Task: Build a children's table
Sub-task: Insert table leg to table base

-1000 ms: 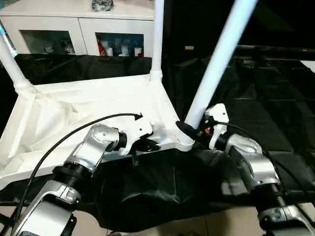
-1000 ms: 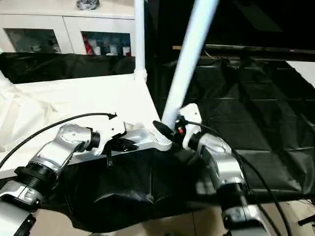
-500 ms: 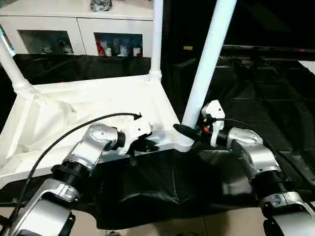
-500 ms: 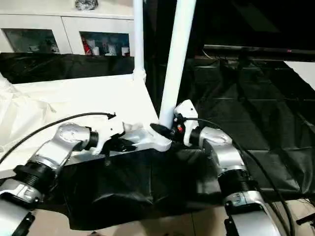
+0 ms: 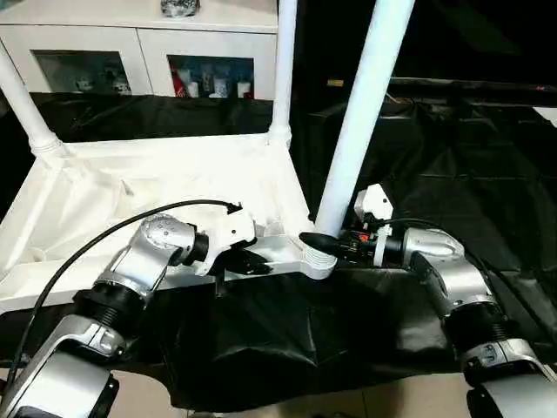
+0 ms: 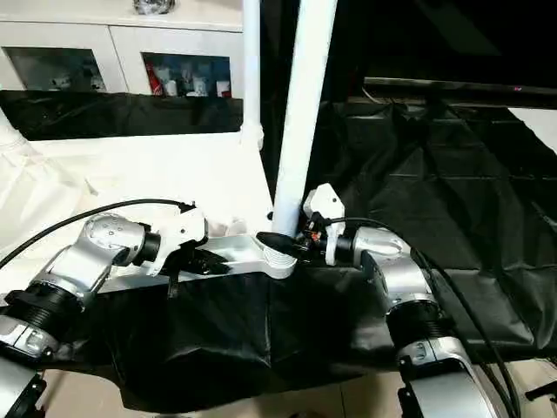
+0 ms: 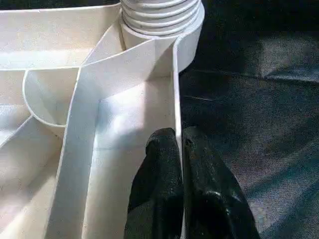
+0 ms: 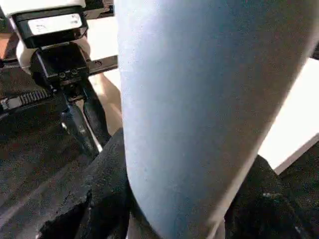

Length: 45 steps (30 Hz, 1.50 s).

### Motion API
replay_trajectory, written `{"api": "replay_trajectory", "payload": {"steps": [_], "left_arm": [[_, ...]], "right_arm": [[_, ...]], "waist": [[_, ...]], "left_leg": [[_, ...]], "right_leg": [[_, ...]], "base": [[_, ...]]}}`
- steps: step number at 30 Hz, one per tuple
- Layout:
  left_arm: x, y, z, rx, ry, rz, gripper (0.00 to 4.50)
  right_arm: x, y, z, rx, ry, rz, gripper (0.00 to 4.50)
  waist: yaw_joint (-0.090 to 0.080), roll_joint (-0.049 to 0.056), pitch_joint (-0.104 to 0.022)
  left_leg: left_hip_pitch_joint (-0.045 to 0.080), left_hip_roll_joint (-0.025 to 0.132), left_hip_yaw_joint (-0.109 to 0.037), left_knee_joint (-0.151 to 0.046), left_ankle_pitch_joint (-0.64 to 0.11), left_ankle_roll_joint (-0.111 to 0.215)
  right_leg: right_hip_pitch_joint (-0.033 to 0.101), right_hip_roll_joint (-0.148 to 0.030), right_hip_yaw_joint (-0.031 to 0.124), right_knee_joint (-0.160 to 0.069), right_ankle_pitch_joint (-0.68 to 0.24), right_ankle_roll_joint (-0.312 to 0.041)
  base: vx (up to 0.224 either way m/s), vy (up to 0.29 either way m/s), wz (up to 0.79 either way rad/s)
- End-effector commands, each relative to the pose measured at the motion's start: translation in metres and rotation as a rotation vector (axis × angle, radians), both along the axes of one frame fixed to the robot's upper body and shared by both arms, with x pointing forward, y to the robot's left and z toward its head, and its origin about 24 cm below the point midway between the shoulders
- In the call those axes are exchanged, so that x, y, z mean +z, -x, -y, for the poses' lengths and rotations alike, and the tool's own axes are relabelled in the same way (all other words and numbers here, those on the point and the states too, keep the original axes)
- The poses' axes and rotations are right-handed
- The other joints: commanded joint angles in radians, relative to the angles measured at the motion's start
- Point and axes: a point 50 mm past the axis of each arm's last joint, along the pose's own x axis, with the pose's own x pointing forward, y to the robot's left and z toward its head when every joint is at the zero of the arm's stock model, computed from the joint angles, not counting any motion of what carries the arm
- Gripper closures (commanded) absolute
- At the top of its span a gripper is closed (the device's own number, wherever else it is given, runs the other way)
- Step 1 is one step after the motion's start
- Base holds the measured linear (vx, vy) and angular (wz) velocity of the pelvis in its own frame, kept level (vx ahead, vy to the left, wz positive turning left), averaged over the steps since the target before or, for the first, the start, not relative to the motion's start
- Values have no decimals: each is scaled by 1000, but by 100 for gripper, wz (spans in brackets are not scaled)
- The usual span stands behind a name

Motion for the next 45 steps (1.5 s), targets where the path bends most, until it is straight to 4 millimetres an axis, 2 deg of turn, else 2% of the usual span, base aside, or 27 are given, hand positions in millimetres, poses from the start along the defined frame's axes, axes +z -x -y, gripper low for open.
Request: {"api": "replay_trajectory", "payload": {"steps": [1, 2, 3, 5, 6, 8, 9, 10, 11, 13, 14, 15, 16, 17, 18, 19, 24, 25, 26, 34, 35, 37, 38, 41, 42, 43, 45], "left_arm": [[23, -9, 3, 2, 35, 102, 450], [23, -9, 3, 3, 35, 102, 450], [26, -14, 3, 69, 46, 115, 450], [29, -17, 4, 110, 61, 118, 450], [31, -20, 6, 146, 69, 116, 450], [32, -21, 7, 160, 69, 117, 450], [37, -28, 15, 251, 61, 142, 450], [37, -29, 16, 261, 60, 147, 450], [38, -30, 18, 270, 59, 151, 450], [39, -32, 25, 315, 61, 153, 450], [39, -35, 36, 387, 73, 147, 450], [40, -36, 45, 420, 83, 140, 450], [40, -36, 45, 420, 83, 140, 450], [40, -35, 59, 445, 101, 126, 450], [40, -35, 59, 445, 101, 126, 450], [39, -35, 66, 460, 98, 121, 450], [35, -37, 68, 503, 72, 127, 450], [35, -37, 66, 507, 68, 127, 450], [34, -37, 64, 519, 60, 128, 450], [33, -37, 57, 535, 49, 139, 450], [34, -38, 57, 524, 52, 147, 450], [34, -37, 57, 514, 59, 147, 450], [36, -37, 57, 497, 78, 149, 450], [37, -36, 54, 485, 78, 150, 450], [37, -36, 53, 476, 78, 157, 450], [37, -36, 52, 474, 77, 158, 450], [38, -35, 49, 455, 80, 163, 450]], "right_arm": [[-40, 5, 13, -172, 105, -157, 259], [-40, 5, 13, -175, 105, -157, 259], [-43, -2, 14, -296, 119, -154, 259], [-46, -7, 12, -380, 127, -158, 259], [-48, -11, 9, -451, 129, -171, 259], [-48, -12, 7, -471, 128, -176, 259], [-49, -19, -6, -575, 115, -205, 259], [-49, -20, -8, -588, 115, -209, 259], [-49, -20, -10, -598, 115, -212, 259], [-50, -23, -17, -641, 113, -231, 259], [-51, -25, -24, -687, 105, -265, 259], [-51, -26, -29, -712, 106, -278, 259], [-51, -26, -29, -712, 106, -278, 259], [-50, -28, -39, -723, 116, -282, 259], [-50, -28, -39, -723, 116, -282, 259], [-48, -29, -45, -718, 120, -278, 260], [-43, -32, -52, -718, 117, -275, 260], [-43, -32, -53, -717, 118, -272, 260], [-42, -33, -54, -716, 121, -269, 260], [-39, -34, -59, -688, 131, -248, 260], [-35, -36, -61, -672, 100, -245, 225], [-31, -38, -61, -676, 82, -231, 190], [-23, -43, -60, -684, 40, -203, 188], [-13, -47, -60, -672, 0, -172, 170], [-9, -49, -60, -657, -9, -157, 155], [-5, -50, -60, -641, -16, -139, 147], [2, -53, -59, -614, -31, -112, 136]], "waist": [[6, 9, -54], [1, 9, -53], [-4, 5, -52], [-11, 8, -49], [-14, 9, -50], [-17, 10, -49], [-20, 9, -49], [-20, 11, -51], [-20, 8, -51], [-19, 7, -51], [-21, 6, -52], [-20, 9, -52], [-21, 9, -52], [-22, 7, -51], [-19, 9, -52], [-18, 1, -55], [-9, -1, -59], [-7, -10, -60], [-3, -10, -60], [-5, -7, -57], [-8, -6, -57], [-6, -5, -58], [-7, -3, -58], [-6, -4, -67], [-3, 0, -68], [-3, 2, -66], [-3, 2, -69]], "left_leg": [[16, 32, -27, -82, -433, -11], [16, 32, -30, -83, -443, -17], [15, 30, -32, -82, -454, -23], [16, 27, -36, -82, -470, -34], [18, 27, -38, -82, -480, -37], [21, 27, -40, -82, -495, -37], [21, 28, -40, -83, -495, -40], [25, 27, -40, -83, -497, -45], [27, 26, -39, -82, -499, -42], [25, 25, -38, -82, -498, -33], [23, 27, -37, -82, -492, -35], [25, 28, -37, -81, -484, -41], [26, 28, -36, -82, -487, -40], [25, 27, -34, -82, -493, -36], [24, 25, -35, -80, -490, -35], [21, 24, -32, -81, -468, -24], [14, 24, -28, -82, -417, -8], [12, 24, -25, -82, -398, -1], [12, 24, -24, -83, -383, 1], [14, 24, -28, -85, -414, -11], [14, 24, -29, -86, -423, -13], [12, 24, -29, -86, -416, -12], [12, 24, -28, -86, -414, -11], [0, 25, -27, -85, -357, -5], [1, 26, -24, -83, -323, 1], [4, 25, -20, -81, -324, 8], [2, 24, -20, -79, -305, 16]], "right_leg": [[32, -65, 49, -91, -498, -168], [31, -65, 47, -91, -519, -163], [32, -66, 44, -93, -553, -150], [30, -67, 38, -99, -609, -130], [27, -67, 37, -104, -620, -119], [25, -66, 35, -107, -622, -116], [24, -65, 36, -104, -601, -123], [21, -64, 36, -105, -588, -131], [20, -63, 36, -107, -584, -134], [21, -63, 36, -107, -566, -136], [23, -64, 37, -103, -550, -143], [22, -63, 37, -101, -529, -153], [21, -62, 37, -100, -522, -157], [21, -60, 37, -104, -515, -158], [22, -63, 37, -102, -510, -159], [24, -61, 39, -99, -486, -159], [30, -61, 44, -93, -422, -172], [32, -60, 44, -93, -406, -173], [33, -62, 45, -91, -402, -173], [29, -62, 41, -98, -472, -144], [28, -61, 41, -99, -475, -142], [30, -62, 42, -98, -463, -143], [29, -61, 42, -98, -451, -148], [41, -61, 45, -83, -361, -173], [39, -60, 46, -78, -311, -189], [35, -57, 47, -79, -289, -204], [41, -58, 47, -74, -264, -217]], "base": [[0, 0, 0], [0, 0, 0], [0, 0, 0], [0, 0, 0], [0, 0, 0], [0, 0, 0], [0, 0, 0], [0, 0, 0], [0, 0, 0], [0, 0, 0], [0, 0, 0], [0, 0, 0], [0, 0, 0], [0, 0, 0], [0, 0, 0], [0, 0, 0], [0, 0, 0], [0, 0, 0], [0, 0, 0], [0, 0, 0], [0, 0, 0], [0, 0, 0], [0, 0, 0], [0, 0, 0], [0, 0, 0], [0, 0, 0], [0, 0, 0]]}}
